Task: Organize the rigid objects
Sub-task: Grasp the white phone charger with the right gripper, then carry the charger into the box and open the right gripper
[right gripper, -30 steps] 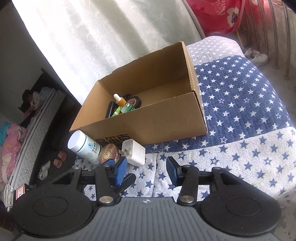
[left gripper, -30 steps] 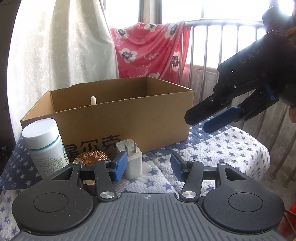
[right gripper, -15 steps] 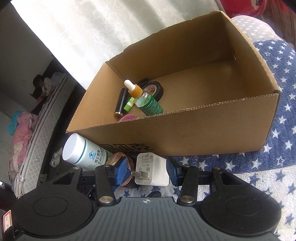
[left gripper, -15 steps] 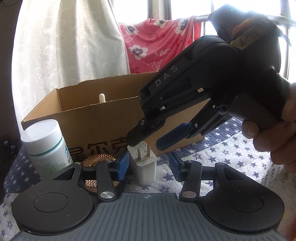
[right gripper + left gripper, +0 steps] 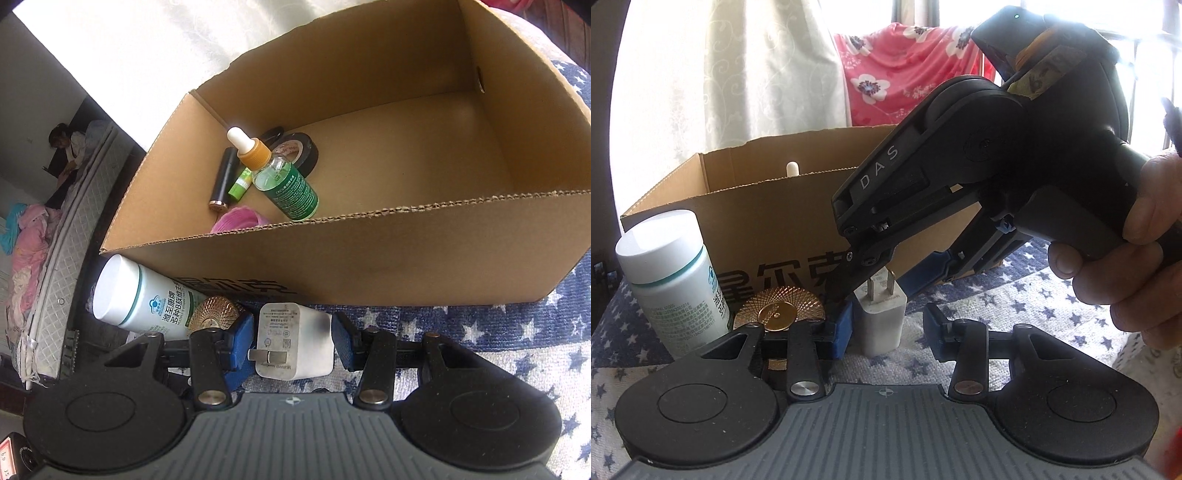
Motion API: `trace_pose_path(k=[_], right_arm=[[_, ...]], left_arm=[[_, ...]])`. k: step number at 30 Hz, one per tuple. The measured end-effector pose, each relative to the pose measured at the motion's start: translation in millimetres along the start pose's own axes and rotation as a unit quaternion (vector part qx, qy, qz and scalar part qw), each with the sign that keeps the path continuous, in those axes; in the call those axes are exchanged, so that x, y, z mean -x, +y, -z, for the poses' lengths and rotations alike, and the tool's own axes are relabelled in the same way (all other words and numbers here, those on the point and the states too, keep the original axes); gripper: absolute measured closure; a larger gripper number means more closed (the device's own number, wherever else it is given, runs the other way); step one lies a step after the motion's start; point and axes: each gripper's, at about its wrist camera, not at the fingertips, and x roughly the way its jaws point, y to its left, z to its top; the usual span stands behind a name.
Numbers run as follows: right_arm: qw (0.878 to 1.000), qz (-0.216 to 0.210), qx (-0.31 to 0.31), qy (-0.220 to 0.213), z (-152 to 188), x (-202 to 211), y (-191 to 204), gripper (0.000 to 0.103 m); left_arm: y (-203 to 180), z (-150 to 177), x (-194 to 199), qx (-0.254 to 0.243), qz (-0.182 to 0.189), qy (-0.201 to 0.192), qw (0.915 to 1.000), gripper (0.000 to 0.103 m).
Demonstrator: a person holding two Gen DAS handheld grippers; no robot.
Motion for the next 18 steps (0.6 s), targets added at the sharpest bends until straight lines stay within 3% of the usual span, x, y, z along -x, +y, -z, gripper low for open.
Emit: trace_pose_path(k=[5,14,18], right_arm=[[1.000,0.000,-0.003,-0.009,1,5,-3,0.065],[0.999,0.005,0.009,-0.035,12,29,6,0.067],[0.998,0.002,0.018,-0.056,21,55,16,0.068]], left_arm=[[1,2,2,0.010,0.007,0.005,0.9999,0.073],[-10,0,18,0.006,0.019,-0.014,0.9997,0.076],[-17,-11,39,-0.002,0.024,-0.041,0.9989,0.078]])
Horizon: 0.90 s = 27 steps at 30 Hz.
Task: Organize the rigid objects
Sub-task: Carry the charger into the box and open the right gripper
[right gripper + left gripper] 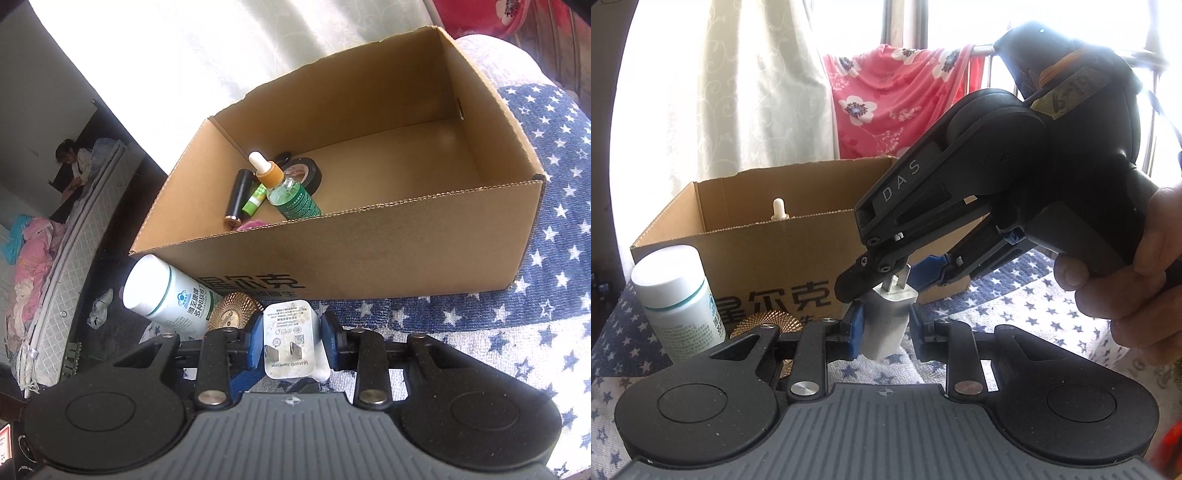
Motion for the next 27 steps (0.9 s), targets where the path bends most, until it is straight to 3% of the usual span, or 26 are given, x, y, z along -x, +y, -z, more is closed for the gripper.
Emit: trace_pose_path(k=[7,14,20,27], right_arm=[[0.999,-0.002,0.025,-0.048,-15,49,21,0.069],[0.997,-0.008,0.041,-0.060,-58,55,27,0.071],[0.999,-0.008,0.038,-0.035,-106,23,19,0.072],[1.000,-0.002,0.015,0.001,-155,-28,-7,0.073]], left_arm=[[-11,-35,22,-0.017,0.013,-0.046,0.9987,0.081],[-3,-70,8,-0.020,0.010,-0.062,0.9978,0.081],[19,-95,-32,0.001,0.006,-0.042,0.9991,0.081],[47,-122,-96,0.027,0.011,0.011,0.9995,0.081]])
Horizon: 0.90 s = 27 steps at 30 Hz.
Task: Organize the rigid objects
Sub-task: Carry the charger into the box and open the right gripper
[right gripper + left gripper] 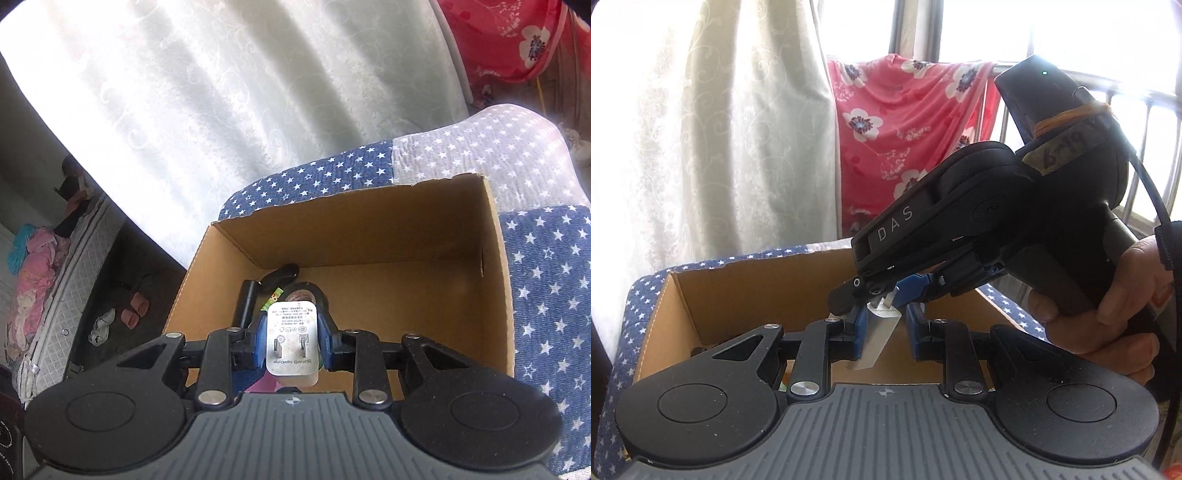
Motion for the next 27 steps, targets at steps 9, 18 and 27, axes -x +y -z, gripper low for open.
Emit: trace_pose_path(k=[9,18,27], right_arm=[[0.997,0.040,0.006,0.060,-34,-76,-18,0.073],[0.993,0.053,0.007,0.101,-42,-109,-19,0.072],[0.998,0.027,-0.027,0.042,-35,-42,-24,0.069]], left_arm=[[36,-10,-24,0.031,-0.011,0.029,0.9990,0.078],[56,-4,-7,0.062,-0.010,0.029,0.9976,0.070],[57,-3,31,0.069,-0.005,0.002,0.9976,0.055]])
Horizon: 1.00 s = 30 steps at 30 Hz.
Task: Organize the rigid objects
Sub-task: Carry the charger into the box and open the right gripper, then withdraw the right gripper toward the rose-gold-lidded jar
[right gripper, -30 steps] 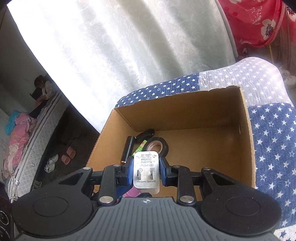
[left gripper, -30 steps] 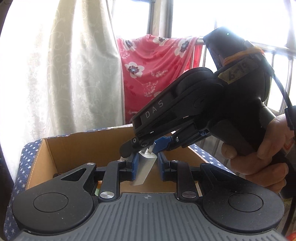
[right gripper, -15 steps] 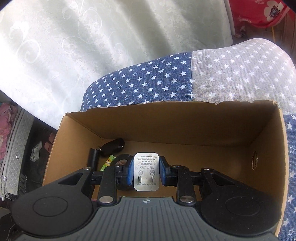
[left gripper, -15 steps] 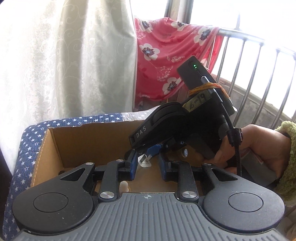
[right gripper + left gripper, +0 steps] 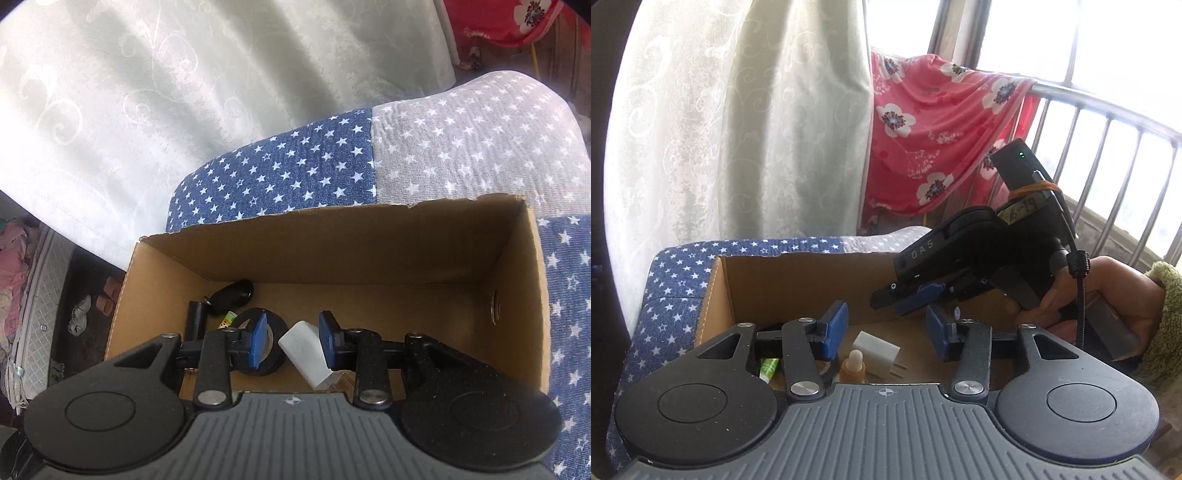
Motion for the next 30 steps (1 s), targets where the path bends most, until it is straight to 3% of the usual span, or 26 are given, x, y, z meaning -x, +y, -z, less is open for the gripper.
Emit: trace_pose_path(k=[7,9,13,15,19,22,26,30], right_arm=[[0.995,-0.050,-0.011,-0.080,52,94,-5,0.067],[0.992,-0.065,-0.013,-0.104,75,118,-8,0.057],[0.984,-0.084,0.004,-0.158,135,158,-10,0.056],[0.978,-0.091,0.012,-0.186,164,169,-11,0.050],[0.970,-0.102,0.011,-0.222,216,165,-19,0.048],[0.968,-0.114,0.001,-0.224,242,148,-21,0.048],[0.970,-0.126,0.001,-0.207,257,123,-15,0.048],[0.976,-0.123,0.016,-0.181,251,98,-1,0.048]], left_arm=[[-9,11,43,-0.014,0.003,-0.027,0.9995,0.045],[-13,18,54,-0.022,0.004,-0.026,0.9994,0.039],[-22,41,76,-0.057,0.015,-0.018,0.9981,0.025],[-28,55,87,-0.075,0.014,-0.015,0.9970,0.019],[-35,85,100,-0.108,0.005,-0.007,0.9941,0.010],[-36,107,98,-0.112,-0.006,0.009,0.9936,0.010],[-35,130,88,-0.105,-0.025,0.023,0.9939,0.010],[-31,143,71,-0.101,-0.048,0.038,0.9930,0.016]])
